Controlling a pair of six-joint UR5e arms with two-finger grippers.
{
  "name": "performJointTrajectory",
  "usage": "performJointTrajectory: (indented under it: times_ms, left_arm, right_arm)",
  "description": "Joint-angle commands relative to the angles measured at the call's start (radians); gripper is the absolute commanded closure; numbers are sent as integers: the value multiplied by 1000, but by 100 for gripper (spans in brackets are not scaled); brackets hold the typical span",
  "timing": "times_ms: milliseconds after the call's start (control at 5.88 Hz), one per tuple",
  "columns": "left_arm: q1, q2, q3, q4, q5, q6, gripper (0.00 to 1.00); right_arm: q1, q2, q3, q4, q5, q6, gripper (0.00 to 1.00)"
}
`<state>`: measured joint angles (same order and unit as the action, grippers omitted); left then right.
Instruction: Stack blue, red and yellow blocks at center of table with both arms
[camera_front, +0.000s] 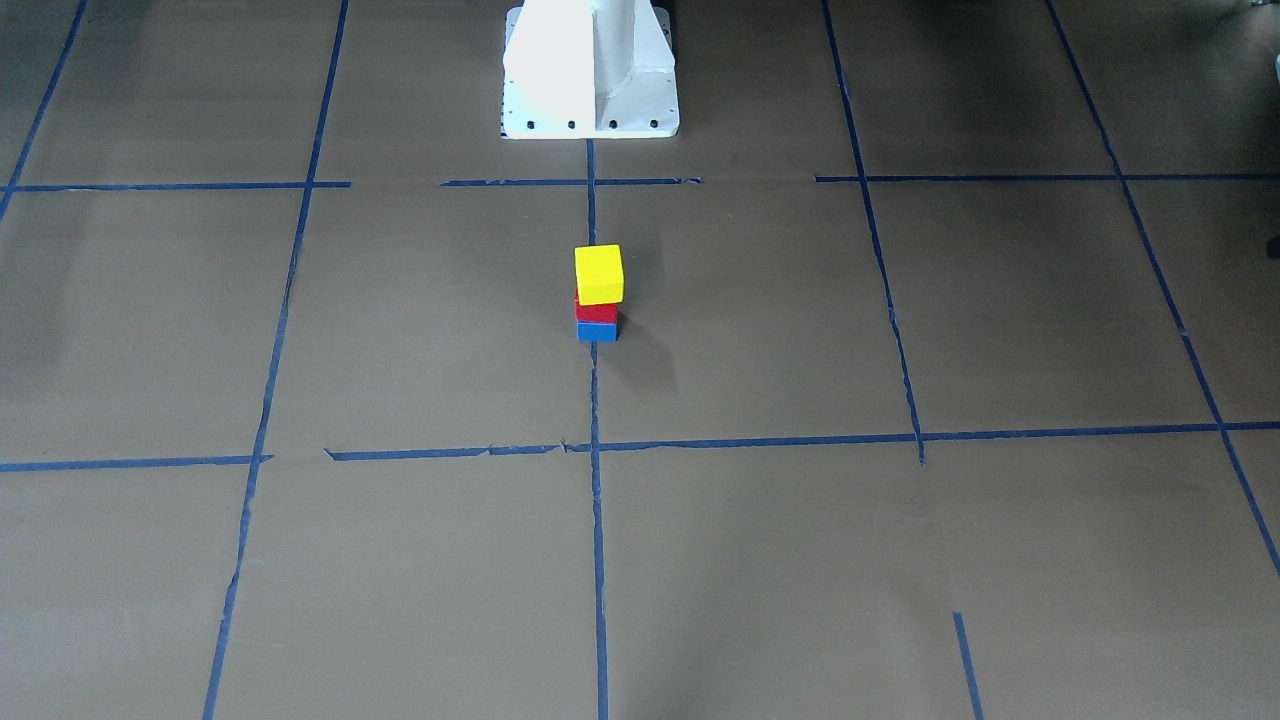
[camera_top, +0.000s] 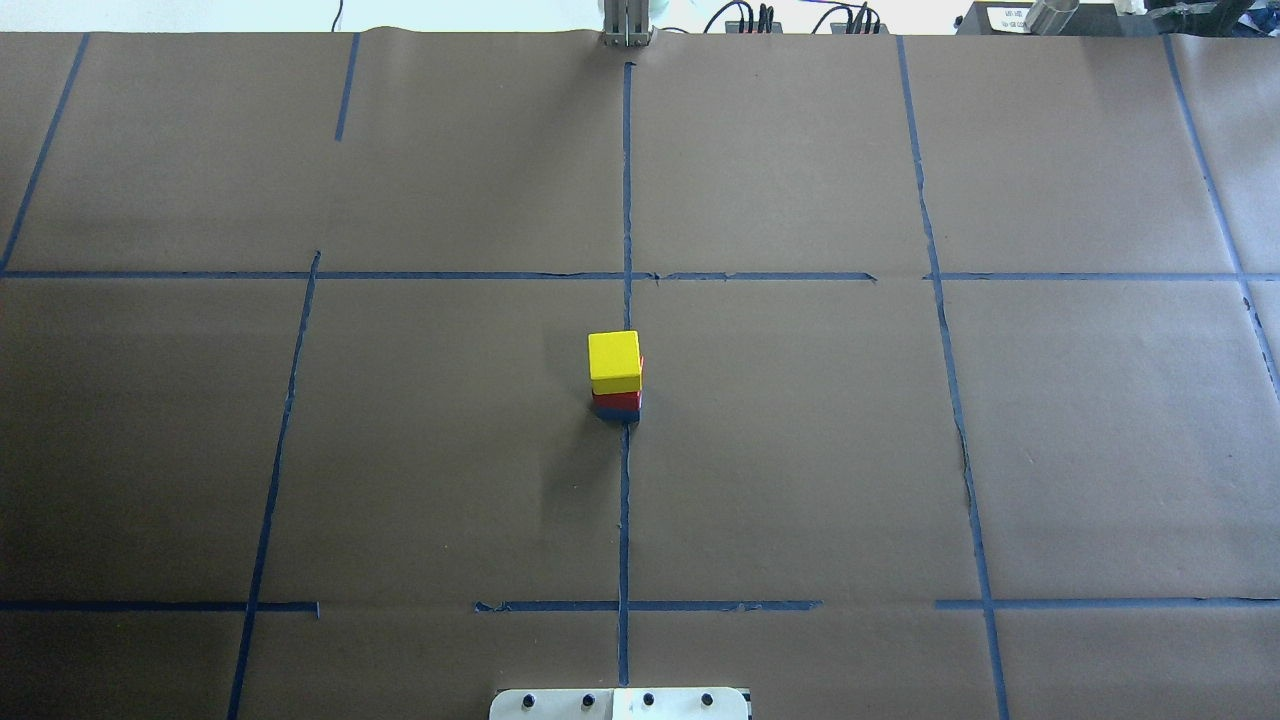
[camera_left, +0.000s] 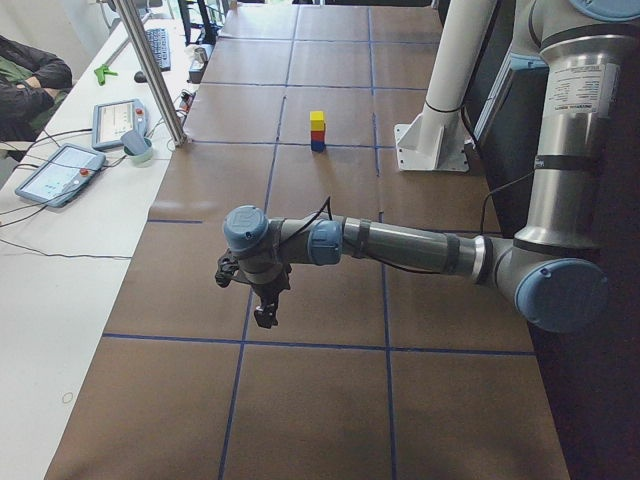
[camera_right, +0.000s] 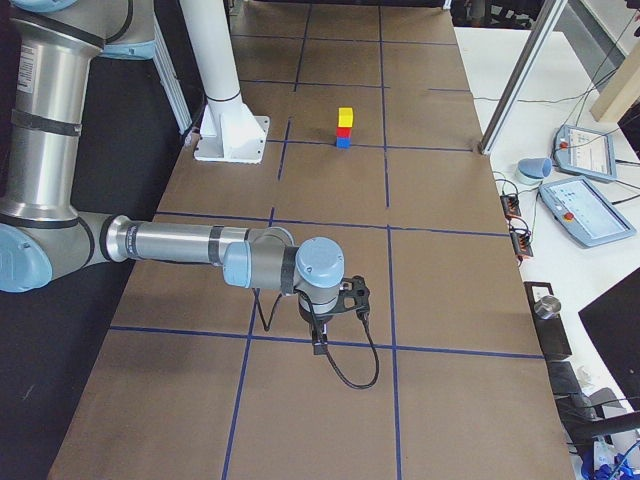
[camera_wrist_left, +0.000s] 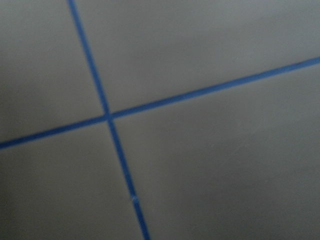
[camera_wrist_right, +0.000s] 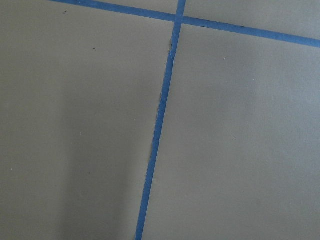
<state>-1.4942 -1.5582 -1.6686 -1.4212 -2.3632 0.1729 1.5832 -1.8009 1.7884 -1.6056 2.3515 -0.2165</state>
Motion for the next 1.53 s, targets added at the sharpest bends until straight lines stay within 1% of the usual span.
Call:
performJointTrajectory:
  times_ms: [0,170,340,680,1361]
  left_arm:
    - [-15,65,7,-1,5,4,0]
    - [-20,63,-3,2,10,0,0]
    - [-20,61,-8,2,18,3,0]
    - [-20,61,-10,2,51,2,0]
    - [-18,61,-11,2,50,2,0]
  right_arm:
    - [-2,0,2,1,0,-1,0]
    - [-3,0,2,1,0,-3,0]
    - [-3,0,-4,31,0,2,0]
    - [-3,-2,-6,38,0,2,0]
    - [-3,-2,-6,39,2,3,0]
